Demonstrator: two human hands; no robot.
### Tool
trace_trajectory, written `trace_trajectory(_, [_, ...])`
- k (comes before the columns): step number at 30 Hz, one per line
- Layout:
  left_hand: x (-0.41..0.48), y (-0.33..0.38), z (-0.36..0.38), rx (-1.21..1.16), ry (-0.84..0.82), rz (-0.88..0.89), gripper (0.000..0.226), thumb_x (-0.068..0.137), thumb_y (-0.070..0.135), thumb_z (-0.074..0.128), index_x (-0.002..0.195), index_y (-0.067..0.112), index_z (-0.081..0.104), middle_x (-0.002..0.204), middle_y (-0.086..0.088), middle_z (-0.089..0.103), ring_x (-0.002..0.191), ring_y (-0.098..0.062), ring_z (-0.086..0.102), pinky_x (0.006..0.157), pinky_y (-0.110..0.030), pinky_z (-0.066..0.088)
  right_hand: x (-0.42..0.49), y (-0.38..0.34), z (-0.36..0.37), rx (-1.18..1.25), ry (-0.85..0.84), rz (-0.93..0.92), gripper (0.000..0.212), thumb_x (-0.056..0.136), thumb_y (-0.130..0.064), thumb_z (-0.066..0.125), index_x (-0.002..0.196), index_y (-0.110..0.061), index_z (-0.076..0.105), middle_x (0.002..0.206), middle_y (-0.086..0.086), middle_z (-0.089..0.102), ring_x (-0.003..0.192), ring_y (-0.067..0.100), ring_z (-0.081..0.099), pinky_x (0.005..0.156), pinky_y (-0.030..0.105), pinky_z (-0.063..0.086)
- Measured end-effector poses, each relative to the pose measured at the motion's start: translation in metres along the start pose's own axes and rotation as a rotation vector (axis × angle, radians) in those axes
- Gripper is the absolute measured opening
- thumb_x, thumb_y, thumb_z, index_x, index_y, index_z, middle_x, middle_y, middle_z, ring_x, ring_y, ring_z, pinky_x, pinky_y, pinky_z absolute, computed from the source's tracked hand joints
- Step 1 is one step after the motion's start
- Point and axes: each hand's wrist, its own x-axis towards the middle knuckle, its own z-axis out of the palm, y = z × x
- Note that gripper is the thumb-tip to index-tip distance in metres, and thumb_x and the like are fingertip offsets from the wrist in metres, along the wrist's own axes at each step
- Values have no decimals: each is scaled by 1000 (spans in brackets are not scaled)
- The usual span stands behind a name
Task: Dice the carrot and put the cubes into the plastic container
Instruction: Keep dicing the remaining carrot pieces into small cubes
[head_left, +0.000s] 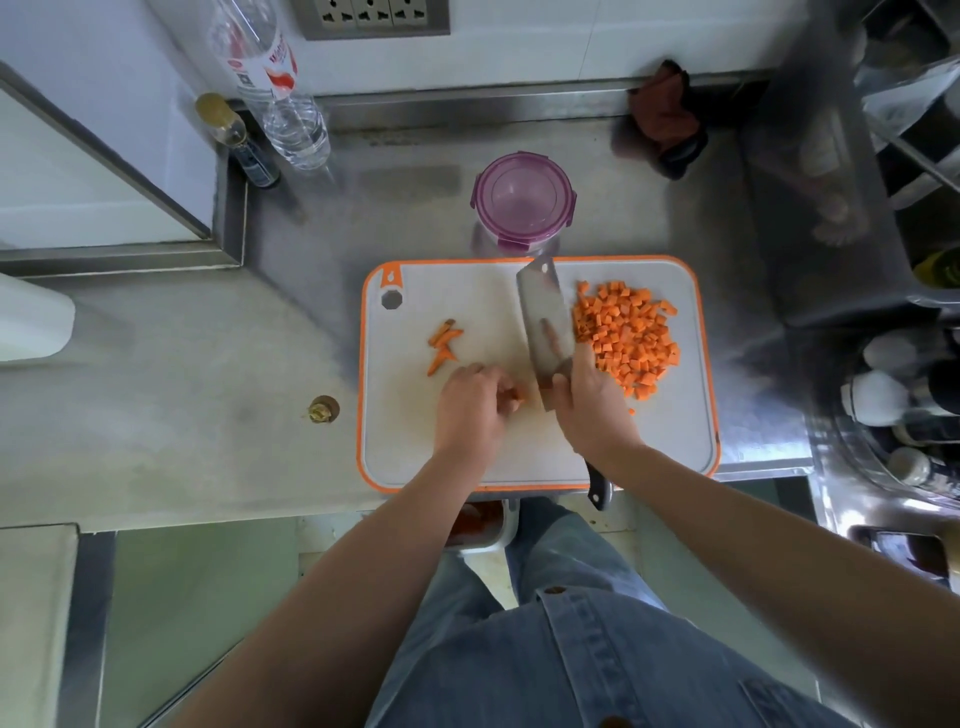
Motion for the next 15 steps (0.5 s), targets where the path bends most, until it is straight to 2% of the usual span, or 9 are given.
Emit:
trace_trajectory(2, [-1, -2, -3, -36, 8, -4, 12, 78, 13, 74, 88, 18, 69, 85, 6, 69, 80, -13, 61, 75, -32, 53, 0, 0, -10, 38, -23, -23, 7, 100, -11, 36, 106, -8, 37, 67, 6, 55, 48, 17, 50, 38, 34, 43])
trace_trajectory(5, [-3, -5, -9, -11, 45, -24, 11, 79, 9, 69, 87, 17, 67, 83, 5, 68, 82, -16, 62, 71, -28, 50, -7, -4, -11, 8, -80, -93, 9, 100, -13, 37, 107, -7, 37, 61, 3, 50, 45, 12, 46, 36, 24, 32])
trace_trajectory(8, [-3, -8, -17, 93, 93, -96, 10, 85, 13, 63, 95, 14, 64, 92, -3, 66, 90, -23, 59, 73, -32, 46, -17, -8, 5, -59, -113, -123, 24, 99, -14, 38, 121, -4, 36, 59, 0, 45, 51, 19, 47, 46, 28, 30])
trace_trajectory(10, [-4, -12, -21, 140, 119, -134, 13, 87, 14, 61, 100, 15, 63, 98, -3, 65, 95, -24, 56, 76, -33, 45, -22, -4, 13, -84, -129, -113, 29, 99, -13, 37, 126, -4, 34, 57, 2, 45, 51, 20, 47, 45, 30, 29])
trace_trajectory(15, [-2, -22, -31, 201, 201, -176, 27, 84, 11, 64, 110, 12, 56, 106, -8, 57, 102, -27, 51, 76, -34, 46, -19, 13, 2, -14, 8, 28, 20, 98, -9, 36, 117, -3, 37, 57, 4, 49, 47, 17, 48, 42, 27, 31])
